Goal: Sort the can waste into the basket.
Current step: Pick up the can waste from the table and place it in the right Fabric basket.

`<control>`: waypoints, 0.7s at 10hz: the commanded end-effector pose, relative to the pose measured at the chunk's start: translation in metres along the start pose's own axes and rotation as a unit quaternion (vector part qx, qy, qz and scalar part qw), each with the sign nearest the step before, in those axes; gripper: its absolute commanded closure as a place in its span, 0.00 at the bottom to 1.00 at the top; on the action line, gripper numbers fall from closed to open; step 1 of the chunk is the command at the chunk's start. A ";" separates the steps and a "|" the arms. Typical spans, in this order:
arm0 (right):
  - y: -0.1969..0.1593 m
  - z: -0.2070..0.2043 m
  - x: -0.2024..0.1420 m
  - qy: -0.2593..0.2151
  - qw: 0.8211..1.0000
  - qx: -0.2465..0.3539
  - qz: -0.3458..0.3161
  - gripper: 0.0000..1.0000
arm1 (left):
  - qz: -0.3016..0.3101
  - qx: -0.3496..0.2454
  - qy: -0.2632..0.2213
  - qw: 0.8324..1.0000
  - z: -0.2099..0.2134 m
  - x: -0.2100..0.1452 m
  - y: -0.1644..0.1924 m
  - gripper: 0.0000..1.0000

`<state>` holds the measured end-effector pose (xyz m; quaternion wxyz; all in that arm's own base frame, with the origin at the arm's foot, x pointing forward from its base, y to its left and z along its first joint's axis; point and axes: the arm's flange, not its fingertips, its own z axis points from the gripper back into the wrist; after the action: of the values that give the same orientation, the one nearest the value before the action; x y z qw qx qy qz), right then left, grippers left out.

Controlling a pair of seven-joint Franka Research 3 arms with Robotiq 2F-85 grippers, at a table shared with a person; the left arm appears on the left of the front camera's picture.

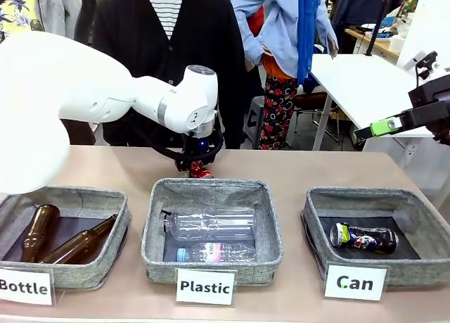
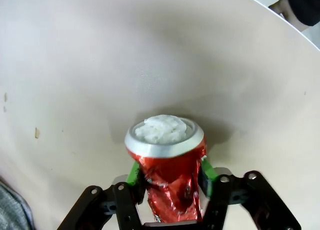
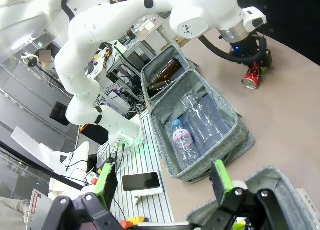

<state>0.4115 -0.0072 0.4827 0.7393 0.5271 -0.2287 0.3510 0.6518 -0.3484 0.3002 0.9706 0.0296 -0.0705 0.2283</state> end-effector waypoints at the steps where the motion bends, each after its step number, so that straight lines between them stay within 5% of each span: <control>1: 0.000 -0.001 -0.002 -0.003 1.000 -0.004 0.010 0.00 | 0.002 0.017 -0.017 1.000 -0.011 0.002 0.000 0.95; 5: 0.000 -0.001 -0.002 -0.003 1.000 -0.004 0.010 0.00 | 0.015 -0.020 -0.017 1.000 0.016 -0.003 0.014 1.00; 7: 0.000 -0.001 -0.002 -0.003 1.000 -0.004 0.010 0.00 | 0.006 -0.096 -0.019 0.995 0.078 -0.016 0.049 1.00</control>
<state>0.4115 -0.0072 0.4827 0.7393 0.5271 -0.2287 0.3510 0.6465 -0.3451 0.3464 0.9667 -0.0169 -0.1027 0.2337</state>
